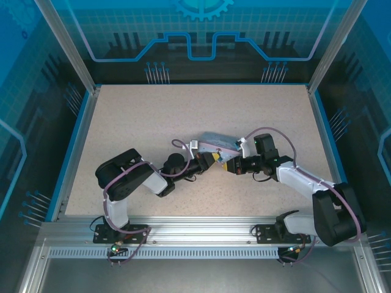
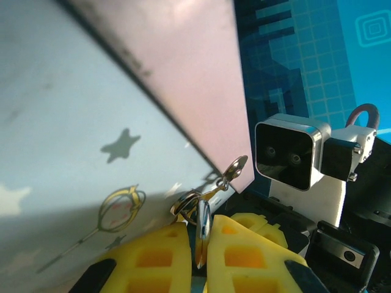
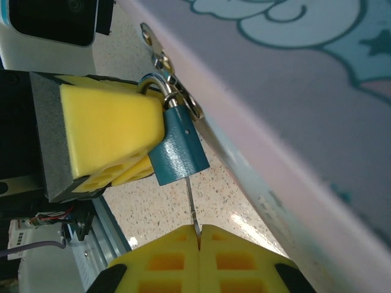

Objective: Unlock a padlock with a key

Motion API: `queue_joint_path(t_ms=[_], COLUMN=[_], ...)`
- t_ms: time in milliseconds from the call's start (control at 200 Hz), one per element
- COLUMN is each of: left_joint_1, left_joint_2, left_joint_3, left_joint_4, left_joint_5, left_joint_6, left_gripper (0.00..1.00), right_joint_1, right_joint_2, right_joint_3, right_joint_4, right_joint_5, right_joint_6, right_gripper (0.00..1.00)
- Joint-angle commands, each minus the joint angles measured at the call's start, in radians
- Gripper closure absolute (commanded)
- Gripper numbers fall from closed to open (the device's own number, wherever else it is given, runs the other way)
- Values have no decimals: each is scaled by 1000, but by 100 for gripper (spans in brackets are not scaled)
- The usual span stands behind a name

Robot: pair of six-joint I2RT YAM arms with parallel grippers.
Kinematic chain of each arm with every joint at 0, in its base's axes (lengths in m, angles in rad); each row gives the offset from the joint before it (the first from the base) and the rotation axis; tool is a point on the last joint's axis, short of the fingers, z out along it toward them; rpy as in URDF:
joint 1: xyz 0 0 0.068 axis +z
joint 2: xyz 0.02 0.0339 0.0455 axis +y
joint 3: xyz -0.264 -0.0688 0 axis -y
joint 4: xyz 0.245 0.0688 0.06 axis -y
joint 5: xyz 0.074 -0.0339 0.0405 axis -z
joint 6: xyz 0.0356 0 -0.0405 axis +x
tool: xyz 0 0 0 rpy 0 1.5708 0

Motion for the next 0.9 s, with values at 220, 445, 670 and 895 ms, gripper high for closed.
queue_joint_path(t_ms=[220, 445, 670, 895], left_joint_1=[-11, -11, -16, -21], left_joint_2=[-11, 12, 21, 15], left_joint_3=[22, 32, 42, 49], left_joint_4=[41, 40, 40, 41], left_joint_5=[41, 60, 73, 76], left_joint_6=[28, 48, 60, 69], left_gripper=[100, 100, 100, 100], right_joint_1=[-45, -76, -95, -101], right_joint_2=[30, 13, 13, 30], right_joint_3=[-47, -78, -85, -93], right_joint_4=[205, 254, 291, 342], right_joint_5=[-64, -122, -177, -212], right_joint_6=[86, 101, 121, 158], right_gripper=[100, 100, 100, 100])
